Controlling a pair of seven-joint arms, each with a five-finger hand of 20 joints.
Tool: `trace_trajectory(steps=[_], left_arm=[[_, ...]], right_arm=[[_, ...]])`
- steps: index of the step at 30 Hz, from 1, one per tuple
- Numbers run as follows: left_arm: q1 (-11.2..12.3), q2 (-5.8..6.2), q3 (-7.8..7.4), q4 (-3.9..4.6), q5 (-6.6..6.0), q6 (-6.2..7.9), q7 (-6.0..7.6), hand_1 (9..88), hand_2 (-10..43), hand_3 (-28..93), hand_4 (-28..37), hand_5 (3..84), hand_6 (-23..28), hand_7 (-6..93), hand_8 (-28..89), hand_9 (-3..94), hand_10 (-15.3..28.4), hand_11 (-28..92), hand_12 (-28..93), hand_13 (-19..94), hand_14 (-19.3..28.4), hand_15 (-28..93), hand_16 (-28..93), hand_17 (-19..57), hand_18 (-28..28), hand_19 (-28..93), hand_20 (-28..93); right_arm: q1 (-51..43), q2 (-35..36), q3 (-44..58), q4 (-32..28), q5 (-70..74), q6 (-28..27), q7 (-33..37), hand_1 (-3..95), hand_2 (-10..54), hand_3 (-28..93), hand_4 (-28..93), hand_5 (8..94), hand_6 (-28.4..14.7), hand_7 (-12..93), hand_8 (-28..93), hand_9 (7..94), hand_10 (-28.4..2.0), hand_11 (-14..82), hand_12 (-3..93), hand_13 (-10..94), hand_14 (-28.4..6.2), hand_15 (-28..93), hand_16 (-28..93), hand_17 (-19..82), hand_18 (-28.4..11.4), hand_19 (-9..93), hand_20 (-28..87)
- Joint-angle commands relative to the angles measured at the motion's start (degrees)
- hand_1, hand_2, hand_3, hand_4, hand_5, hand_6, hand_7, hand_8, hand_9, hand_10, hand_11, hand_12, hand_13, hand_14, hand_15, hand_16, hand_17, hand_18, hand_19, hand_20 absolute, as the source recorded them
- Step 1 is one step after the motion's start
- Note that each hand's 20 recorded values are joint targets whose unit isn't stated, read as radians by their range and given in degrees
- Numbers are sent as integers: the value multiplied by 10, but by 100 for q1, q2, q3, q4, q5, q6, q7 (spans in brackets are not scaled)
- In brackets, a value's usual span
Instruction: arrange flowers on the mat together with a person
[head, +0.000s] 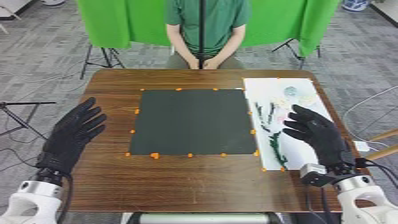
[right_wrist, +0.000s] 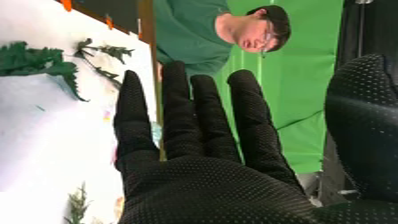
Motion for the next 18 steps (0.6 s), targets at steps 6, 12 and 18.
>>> trace_trajectory(steps=[6, 12, 18], left_arm=[[-10, 54, -17, 41, -40, -34, -89, 321, -71, 663, -254, 303, 32, 154, -84, 246, 102, 166, 196, 212, 127, 245, 39, -83, 211, 422, 94], [170, -29, -93, -20, -55, 17, -90, 321, -71, 663, -256, 303, 32, 155, -85, 247, 103, 166, 196, 212, 127, 247, 38, -83, 211, 422, 95], [33, 68, -51, 12, -38, -73, -62, 320, -72, 666, -256, 303, 32, 156, -84, 247, 103, 168, 196, 212, 127, 247, 38, -83, 211, 422, 95]], right_arm=[[-148, -10, 160, -72, 7, 14, -52, 206, -12, 843, -241, 366, -32, 173, -86, 370, -134, 63, 249, 354, -113, 136, 355, 120, -207, 362, 232], [-121, -88, 99, -69, -95, -174, -11, 206, -11, 844, -241, 369, -33, 171, -86, 373, -134, 65, 247, 357, -113, 144, 350, 120, -207, 366, 233], [-119, -120, 119, -90, 654, -57, 82, 205, -11, 845, -240, 374, -33, 173, -86, 377, -135, 66, 247, 360, -113, 148, 347, 120, -207, 367, 234]])
